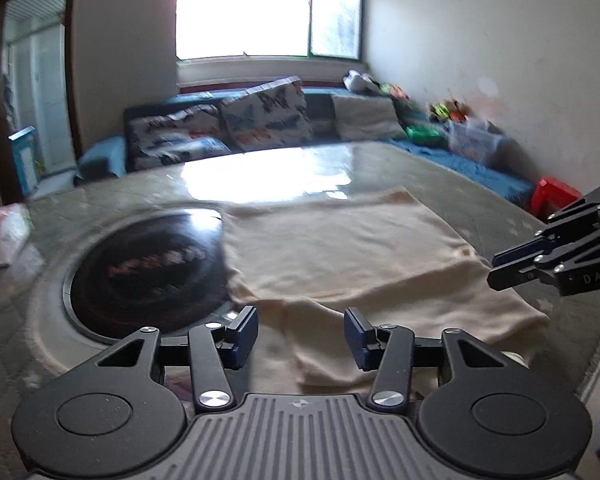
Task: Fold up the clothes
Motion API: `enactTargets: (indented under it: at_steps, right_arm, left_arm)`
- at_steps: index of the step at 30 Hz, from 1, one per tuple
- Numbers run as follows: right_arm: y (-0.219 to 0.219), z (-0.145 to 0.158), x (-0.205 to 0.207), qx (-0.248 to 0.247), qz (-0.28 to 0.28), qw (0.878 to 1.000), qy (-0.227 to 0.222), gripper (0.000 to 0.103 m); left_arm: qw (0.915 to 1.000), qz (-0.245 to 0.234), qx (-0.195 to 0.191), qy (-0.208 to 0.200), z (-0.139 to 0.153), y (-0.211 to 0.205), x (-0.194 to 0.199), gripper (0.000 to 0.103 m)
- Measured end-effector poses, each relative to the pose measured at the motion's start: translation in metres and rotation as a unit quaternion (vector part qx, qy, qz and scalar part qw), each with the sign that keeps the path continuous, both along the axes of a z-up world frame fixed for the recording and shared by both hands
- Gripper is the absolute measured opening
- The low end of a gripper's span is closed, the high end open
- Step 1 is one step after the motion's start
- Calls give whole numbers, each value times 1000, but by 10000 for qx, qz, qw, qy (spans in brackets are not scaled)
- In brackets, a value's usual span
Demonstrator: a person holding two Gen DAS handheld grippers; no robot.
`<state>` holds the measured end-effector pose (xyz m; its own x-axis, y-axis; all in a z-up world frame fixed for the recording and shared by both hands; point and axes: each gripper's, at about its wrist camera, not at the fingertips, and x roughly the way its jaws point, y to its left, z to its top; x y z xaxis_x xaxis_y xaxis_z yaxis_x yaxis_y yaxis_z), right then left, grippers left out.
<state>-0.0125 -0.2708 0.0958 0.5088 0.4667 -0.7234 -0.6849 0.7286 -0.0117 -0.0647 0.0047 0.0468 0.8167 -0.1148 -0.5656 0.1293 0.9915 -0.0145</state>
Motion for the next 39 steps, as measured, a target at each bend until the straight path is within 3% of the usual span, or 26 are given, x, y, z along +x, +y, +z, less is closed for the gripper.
enactTargets:
  at_steps: [4,7,9,13,19,27,30,39]
  right_arm:
    - [-20,-10,0,-7,-247,9996,112,24]
    - [-28,-13,6,87,-351,9993,112,24]
    - [-27,-15,11,127,-365,9992,71,24]
    - [-20,-22,23,246,-385,9990,11,24]
    - [-13,-35,33,196,-386,9991,26,24]
    - [-19,-35,32,276,-393,9988,27,26]
    - [-19,-33,32,262,-393,9989,-41,26]
    - [-15,-40,40,200,-379,9991,-34,26]
  left_arm:
    - [9996,-9,140,229,-12,-8,8,50]
    - [9993,0,133,362,-18,-8,11,35]
    - [9990,-6,149,427,-22,-9,12,18]
    - [9989,60,250,400,-23,-11,9,3]
    - [9991,243,315,172,-6,-5,-1,2]
    - [9983,177,291,465,-12,0,4,6]
    - [9992,144,200,317,-1,-1,11,7]
    - [9983,-85,261,510,-19,-12,51,7]
